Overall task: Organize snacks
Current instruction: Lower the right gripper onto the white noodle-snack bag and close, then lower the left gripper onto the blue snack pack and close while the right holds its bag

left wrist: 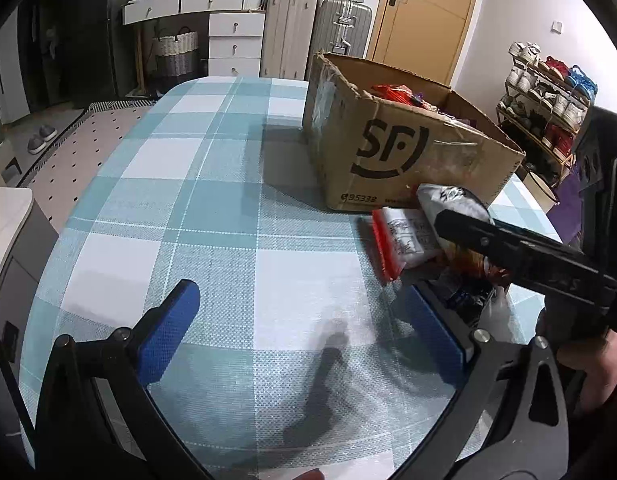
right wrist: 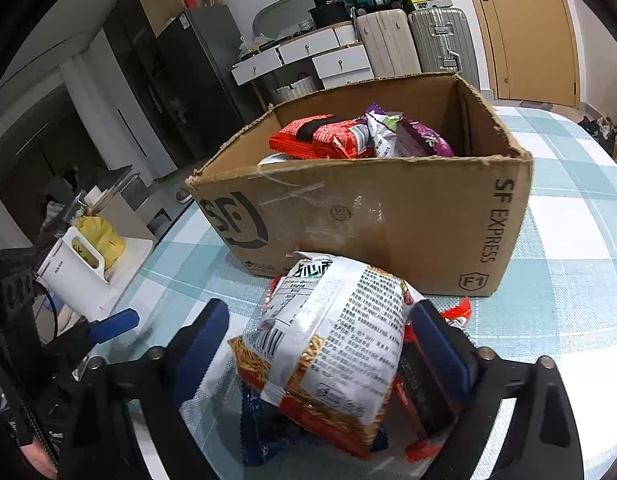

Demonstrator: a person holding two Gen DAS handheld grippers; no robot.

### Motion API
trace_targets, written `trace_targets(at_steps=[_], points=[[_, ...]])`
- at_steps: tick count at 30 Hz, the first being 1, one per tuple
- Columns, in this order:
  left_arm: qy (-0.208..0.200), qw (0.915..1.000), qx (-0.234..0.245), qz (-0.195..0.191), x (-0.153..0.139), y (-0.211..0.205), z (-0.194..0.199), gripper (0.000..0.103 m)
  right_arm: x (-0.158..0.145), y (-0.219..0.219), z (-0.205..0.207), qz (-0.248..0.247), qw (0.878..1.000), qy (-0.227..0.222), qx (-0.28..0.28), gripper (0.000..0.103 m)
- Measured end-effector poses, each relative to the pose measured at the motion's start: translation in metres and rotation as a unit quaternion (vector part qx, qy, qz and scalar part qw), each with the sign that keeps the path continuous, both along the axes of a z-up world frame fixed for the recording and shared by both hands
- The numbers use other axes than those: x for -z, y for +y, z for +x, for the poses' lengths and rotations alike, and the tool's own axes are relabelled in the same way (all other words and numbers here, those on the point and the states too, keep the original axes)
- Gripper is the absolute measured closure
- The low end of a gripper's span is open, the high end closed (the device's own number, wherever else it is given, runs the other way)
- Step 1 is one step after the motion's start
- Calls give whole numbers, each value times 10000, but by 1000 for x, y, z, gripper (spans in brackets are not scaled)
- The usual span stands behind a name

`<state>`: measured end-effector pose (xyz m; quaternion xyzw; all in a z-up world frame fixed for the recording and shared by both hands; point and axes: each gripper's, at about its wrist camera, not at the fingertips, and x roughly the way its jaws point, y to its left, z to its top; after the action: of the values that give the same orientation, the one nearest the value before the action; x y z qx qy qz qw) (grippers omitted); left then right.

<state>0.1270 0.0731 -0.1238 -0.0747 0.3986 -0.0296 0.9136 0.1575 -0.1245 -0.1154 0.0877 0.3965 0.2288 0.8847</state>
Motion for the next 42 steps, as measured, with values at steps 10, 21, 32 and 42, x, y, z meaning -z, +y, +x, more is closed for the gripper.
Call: trace_targets(at_steps=[10,21,32,42], points=[[19,10000,-47,11,-3,-1,-5,1,8,-14,-4,435,9990,84,39,56],[-31,10000,56,73,-11,-10,-15,1,-6,-30,-26,555,9983,-95,134,56],[-50,9996,216,151,-18,-27,-21,1,-19,-54,-52,682,9970,-246,254,56],[79,9984,544,101,-16,-52,-16,1,-26,-81,-83,799,9951,-347,469,56]])
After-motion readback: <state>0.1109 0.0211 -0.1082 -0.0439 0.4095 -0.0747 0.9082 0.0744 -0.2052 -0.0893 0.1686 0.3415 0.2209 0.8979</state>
